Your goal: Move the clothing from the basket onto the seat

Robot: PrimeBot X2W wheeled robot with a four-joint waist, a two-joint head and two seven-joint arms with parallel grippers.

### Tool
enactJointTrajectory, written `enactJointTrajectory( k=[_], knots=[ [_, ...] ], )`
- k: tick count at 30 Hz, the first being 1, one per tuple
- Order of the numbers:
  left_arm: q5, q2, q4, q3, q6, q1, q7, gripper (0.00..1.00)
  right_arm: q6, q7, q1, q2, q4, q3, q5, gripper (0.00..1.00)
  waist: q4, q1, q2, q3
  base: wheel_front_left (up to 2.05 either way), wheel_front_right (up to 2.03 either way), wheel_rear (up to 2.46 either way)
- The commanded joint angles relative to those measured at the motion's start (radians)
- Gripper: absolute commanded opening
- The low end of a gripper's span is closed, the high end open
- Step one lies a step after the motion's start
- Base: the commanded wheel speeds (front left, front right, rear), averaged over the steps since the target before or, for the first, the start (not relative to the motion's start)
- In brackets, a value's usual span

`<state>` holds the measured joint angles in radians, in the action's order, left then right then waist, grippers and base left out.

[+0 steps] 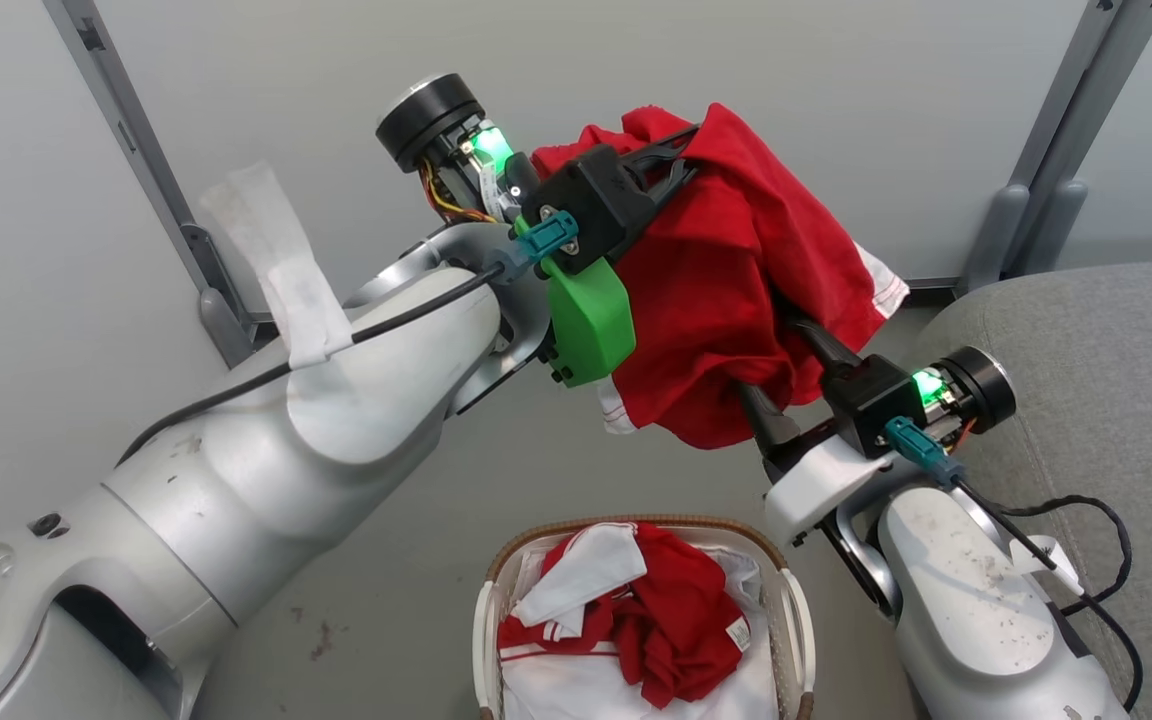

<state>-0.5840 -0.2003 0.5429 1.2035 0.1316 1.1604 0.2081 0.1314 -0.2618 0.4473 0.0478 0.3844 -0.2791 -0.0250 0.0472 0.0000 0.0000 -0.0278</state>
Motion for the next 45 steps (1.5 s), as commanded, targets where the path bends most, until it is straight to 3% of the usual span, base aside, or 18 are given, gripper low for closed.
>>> enactJointTrajectory(
  k=[1, 5, 14, 15, 17, 18, 19, 29, 36, 45],
  knots=[
    [-0.013, -0.003, 0.0, 0.002, -0.002, -0.018, 0.007, 0.0, -0.001, -0.005, 0.016, 0.005, 0.007, -0.005, 0.01, 0.25, 0.0, 0.0, 0.0, 0.001, 0.0, 0.0, 0.0],
    [-0.031, -0.013, 0.01, 0.0, -0.002, -0.034, 0.007, 0.0, -0.001, -0.005, 0.018, 0.004, 0.013, -0.012, 0.019, 0.01, -0.002, 0.0, 0.0, 0.004, 0.0, 0.0, 0.0],
    [-0.084, -0.025, 0.054, -0.029, -0.01, -0.099, 0.029, 0.0, -0.001, -0.005, 0.015, 0.005, -0.006, 0.012, 0.033, 0.0, -0.012, 0.0, 0.0, 0.013, 0.0, 0.0, 0.0],
    [-0.092, -0.024, 0.058, -0.037, -0.013, -0.112, 0.034, 0.2, -0.001, -0.005, 0.014, 0.005, -0.01, 0.018, 0.032, 0.0, -0.013, 0.0, 0.0, 0.014, 0.0, 0.0, 0.0],
    [-0.106, -0.021, 0.061, -0.052, -0.022, -0.139, 0.042, 0.39, -0.001, -0.005, 0.012, 0.005, -0.016, 0.032, 0.032, 0.0, -0.015, 0.0, 0.0, 0.016, 0.0, 0.0, 0.0],
    [-0.115, -0.019, 0.062, -0.064, -0.03, -0.156, 0.048, 0.87, -0.001, -0.005, 0.011, 0.005, -0.02, 0.041, 0.031, 0.0, -0.016, 0.0, 0.0, 0.018, 0.0, 0.0, 0.0],
    [-0.12, -0.018, 0.063, -0.072, -0.036, -0.17, 0.051, 1.0, -0.001, -0.005, 0.01, 0.005, -0.023, 0.047, 0.03, 0.0, -0.017, 0.0, 0.0, 0.019, 0.0, 0.0, 0.0],
    [-0.076, 0.007, -0.028, -0.278, -0.085, -0.408, 0.057, 1.0, -0.001, -0.005, -0.007, 0.004, -0.054, 0.147, 0.01, 0.0, -0.023, 0.0, 0.0, 0.033, 0.0, 0.0, 0.0],
    [0.002, 0.038, -0.047, -0.417, -0.059, -0.593, 0.056, 1.0, -0.001, -0.005, -0.033, 0.004, -0.071, 0.196, 0.001, 0.0, -0.029, 0.0, 0.0, 0.038, 0.0, 0.0, 0.0],
    [0.091, 0.083, -0.032, -0.521, -0.025, -0.741, 0.057, 1.0, -0.001, -0.005, -0.058, 0.004, -0.076, 0.226, -0.002, 0.0, -0.033, 0.0, 0.0, 0.043, 0.0, 0.0, 0.0]
  ],
)
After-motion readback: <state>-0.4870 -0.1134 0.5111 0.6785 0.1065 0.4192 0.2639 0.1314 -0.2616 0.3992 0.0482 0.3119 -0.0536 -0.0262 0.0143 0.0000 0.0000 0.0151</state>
